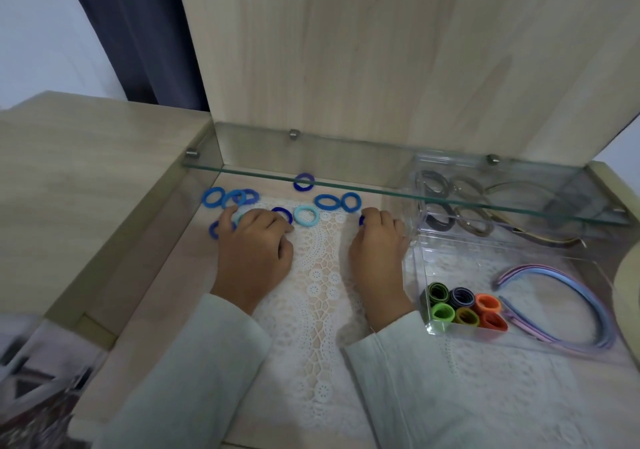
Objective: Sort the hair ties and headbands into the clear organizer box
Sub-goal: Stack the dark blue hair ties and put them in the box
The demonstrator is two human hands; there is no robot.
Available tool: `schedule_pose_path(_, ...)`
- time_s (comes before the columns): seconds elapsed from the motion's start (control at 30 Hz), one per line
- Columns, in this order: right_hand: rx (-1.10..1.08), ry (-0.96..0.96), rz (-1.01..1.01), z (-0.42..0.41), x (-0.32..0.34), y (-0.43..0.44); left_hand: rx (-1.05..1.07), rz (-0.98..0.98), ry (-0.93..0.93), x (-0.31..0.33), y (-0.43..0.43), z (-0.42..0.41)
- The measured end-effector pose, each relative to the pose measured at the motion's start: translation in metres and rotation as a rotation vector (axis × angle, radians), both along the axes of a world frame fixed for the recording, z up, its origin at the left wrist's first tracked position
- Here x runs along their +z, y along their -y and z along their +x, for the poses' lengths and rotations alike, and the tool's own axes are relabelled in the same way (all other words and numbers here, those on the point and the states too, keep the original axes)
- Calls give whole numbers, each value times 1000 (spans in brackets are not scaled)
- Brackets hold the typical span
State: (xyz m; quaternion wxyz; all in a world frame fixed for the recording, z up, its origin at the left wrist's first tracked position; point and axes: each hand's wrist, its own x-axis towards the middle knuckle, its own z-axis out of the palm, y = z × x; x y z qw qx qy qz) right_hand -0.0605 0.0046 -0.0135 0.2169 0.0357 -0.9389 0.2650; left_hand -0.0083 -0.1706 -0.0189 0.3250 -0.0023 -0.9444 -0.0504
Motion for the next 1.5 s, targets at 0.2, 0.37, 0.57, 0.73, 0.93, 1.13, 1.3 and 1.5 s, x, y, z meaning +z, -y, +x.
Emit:
schedule_pose_path(0.2,97,-77,-39,10,-5,-3,-57,22,-39,1,-5,18)
schedule_pose_path(0.37,179,-79,-22,21,-4,-7,-197,132,21,0,-6,28)
schedule_pose_path(0.57,125,-122,-44,22,-5,-8,-290,232,71,-2,-6,30)
schedule_pose_path(0.73,32,-144,-24,22,-4,-10,-410,291,111,-4,-4,28)
schedule_pose_path(0.93,41,-96,-4,20,-7,-12,-479,262,111,2,-6,30)
schedule_pose_path(1.13,111,-79,-31,18,-8,-16,-439,247,96,1,-5,27)
schedule_pose_path(1.3,255,-100,-88,20,-8,-20,-441,274,114,0,-3,26)
schedule_pose_path(1.5,489,-110,-50,28,-2,-22,-268,331,78,-1,-2,26)
